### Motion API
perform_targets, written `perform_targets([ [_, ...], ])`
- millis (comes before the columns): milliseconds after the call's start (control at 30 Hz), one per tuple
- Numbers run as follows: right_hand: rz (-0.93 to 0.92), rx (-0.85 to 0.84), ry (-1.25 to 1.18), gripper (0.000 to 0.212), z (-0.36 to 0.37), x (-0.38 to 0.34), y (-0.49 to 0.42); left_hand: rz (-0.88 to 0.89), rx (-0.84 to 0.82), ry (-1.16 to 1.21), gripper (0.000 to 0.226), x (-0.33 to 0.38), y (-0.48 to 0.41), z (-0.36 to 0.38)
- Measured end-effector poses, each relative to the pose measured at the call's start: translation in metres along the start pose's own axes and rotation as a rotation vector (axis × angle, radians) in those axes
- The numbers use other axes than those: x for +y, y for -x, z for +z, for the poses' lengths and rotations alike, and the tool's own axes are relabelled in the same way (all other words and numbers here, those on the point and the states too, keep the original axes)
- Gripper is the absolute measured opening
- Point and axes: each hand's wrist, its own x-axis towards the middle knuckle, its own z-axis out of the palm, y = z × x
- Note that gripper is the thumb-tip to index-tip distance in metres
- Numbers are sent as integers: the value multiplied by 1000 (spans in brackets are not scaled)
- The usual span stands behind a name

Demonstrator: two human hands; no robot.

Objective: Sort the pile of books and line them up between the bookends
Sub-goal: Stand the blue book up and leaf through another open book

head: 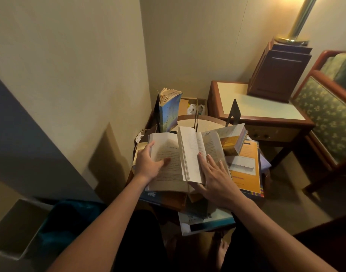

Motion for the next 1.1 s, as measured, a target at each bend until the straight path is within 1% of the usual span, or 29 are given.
perform_targets([
  [133,-59,42,132,92,3,-6,-1,-13,-15,36,89,1,0,-2],
  [200,-91,41,213,94,0,-12,-4,-4,-16,32,78,0,-1,-2],
  [267,-119,13,276,102,-3,-19,-9,10,-13,41,66,0,-3,-2],
  [367,-154,-25,322,111,-7,-25,-23,-53,10,157,45,-2,-6,-2],
  [433,-177,-65,337,107,-6,-28,-31,-116,50,254,33,0,-6,-3],
  [500,-187,-91,308,97,-4,-29,-38,-140,60,280,39,1,-7,-3],
  [533,-178,-102,266,89,-2,-28,-42,-125,50,250,48,2,-6,-3],
  [600,-137,-109,194,73,1,-24,-51,-52,14,124,71,0,-5,0],
  [667,-81,-109,179,67,4,-18,-60,12,-5,-49,90,-5,-4,3],
  [733,-32,-108,151,66,7,-13,-67,23,-18,-217,99,-12,-6,4],
  [800,-20,-98,125,64,11,-11,-71,31,-31,-365,97,-18,-7,5],
  [833,-24,-90,126,64,13,-12,-72,73,-32,-440,91,-19,-5,6],
  [900,-24,-70,139,63,20,-11,-74,267,-37,-566,73,-21,1,9],
  [933,-20,-61,139,63,23,-10,-74,364,-61,-613,65,-20,3,11],
  [967,-16,-55,133,63,26,-9,-74,423,-95,-654,59,-20,5,13],
  [1033,-15,-48,133,63,30,-6,-74,424,-158,-732,52,-18,5,15],
  [1100,-17,-33,157,62,32,-5,-73,395,-181,-795,51,-17,-4,16],
])
